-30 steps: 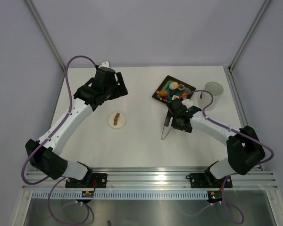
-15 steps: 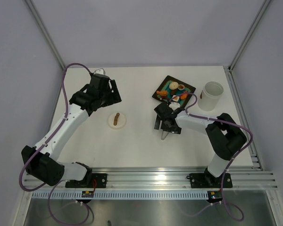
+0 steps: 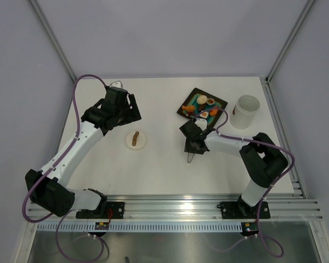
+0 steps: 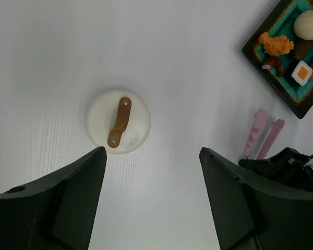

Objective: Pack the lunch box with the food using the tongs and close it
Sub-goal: Pick up the clamp at the center of the board.

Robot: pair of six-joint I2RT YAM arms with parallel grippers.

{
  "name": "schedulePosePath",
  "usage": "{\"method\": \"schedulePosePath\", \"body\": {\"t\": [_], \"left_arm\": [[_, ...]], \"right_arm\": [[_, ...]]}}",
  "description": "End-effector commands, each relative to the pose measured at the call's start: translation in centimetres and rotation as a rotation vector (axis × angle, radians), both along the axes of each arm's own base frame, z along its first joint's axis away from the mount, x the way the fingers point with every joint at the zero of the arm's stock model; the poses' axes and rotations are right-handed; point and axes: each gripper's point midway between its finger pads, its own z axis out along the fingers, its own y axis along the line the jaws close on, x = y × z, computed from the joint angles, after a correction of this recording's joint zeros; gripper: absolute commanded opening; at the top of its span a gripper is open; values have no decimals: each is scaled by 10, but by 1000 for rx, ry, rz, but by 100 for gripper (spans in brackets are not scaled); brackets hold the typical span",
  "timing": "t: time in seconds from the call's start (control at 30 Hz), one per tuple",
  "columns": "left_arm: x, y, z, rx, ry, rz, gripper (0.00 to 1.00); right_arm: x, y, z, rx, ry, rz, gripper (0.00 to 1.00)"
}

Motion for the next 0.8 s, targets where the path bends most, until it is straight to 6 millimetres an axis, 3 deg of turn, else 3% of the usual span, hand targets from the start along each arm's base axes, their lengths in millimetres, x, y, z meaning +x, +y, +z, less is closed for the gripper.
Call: {"method": "schedulePosePath", "body": {"t": [0.0,0.07,0.2,0.33,0.57,0.77], "left_arm": [[6,-3,9,-14,-43,-14,77],[6,-3,9,-11,-40,-14,77],[8,-4,8,-8,-39,-17,77],[10,-6,5,-9,-30,-22,77],[11,-11,4,-20,-20,-38,77],[10,-9,4,-12,-23,-35,78]], "right_arm": [[-14,5,3,31,5,98,46],[-21,6,7,38,4,165,39],[-30,1,15,13,-3,290,39],[-35,-1,18,-15,5,386,62],[-22,-5,18,-45,-39,327,98],[-12,-9,23,-35,-100,224,100]]}}
